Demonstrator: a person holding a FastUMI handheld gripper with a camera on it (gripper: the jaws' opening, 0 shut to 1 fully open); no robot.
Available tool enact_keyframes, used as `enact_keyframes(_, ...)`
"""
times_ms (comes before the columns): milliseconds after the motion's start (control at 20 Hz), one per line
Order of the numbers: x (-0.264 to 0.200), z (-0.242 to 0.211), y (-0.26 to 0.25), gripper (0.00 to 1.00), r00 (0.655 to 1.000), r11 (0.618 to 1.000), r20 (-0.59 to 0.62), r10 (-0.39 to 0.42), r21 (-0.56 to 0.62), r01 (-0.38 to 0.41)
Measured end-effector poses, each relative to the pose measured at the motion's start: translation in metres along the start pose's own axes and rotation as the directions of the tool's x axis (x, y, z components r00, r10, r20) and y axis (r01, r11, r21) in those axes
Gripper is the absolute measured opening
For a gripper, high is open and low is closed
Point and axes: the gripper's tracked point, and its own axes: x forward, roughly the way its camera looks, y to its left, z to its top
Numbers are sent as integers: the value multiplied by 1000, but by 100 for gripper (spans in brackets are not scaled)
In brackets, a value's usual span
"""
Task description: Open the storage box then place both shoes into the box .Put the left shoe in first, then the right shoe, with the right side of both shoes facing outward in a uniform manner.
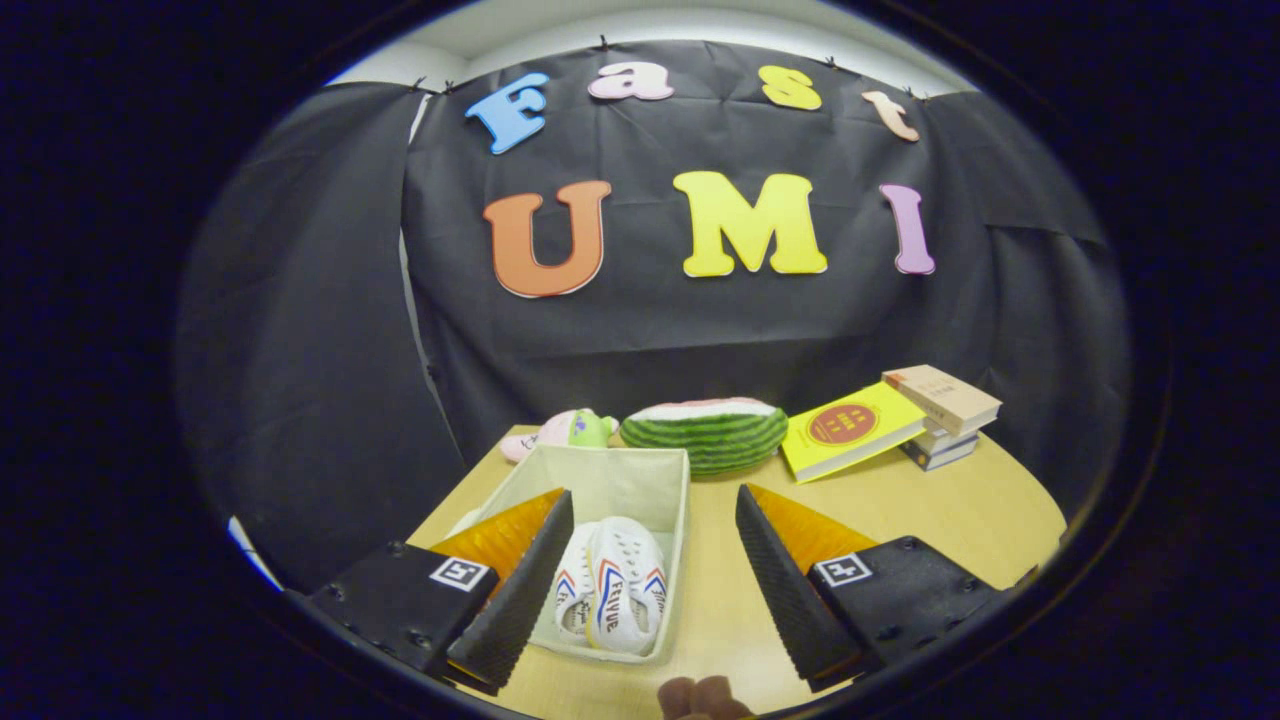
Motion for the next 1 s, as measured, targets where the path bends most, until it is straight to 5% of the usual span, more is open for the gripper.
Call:
enact_keyframes(450,-73,39,-40,100,992,1000,123,-8,20,6)
enact_keyframes(750,-126,73,-69,100,957,998,283,-54,-13,61)
enact_keyframes(1000,-154,70,-75,100,955,998,289,-58,-14,65)
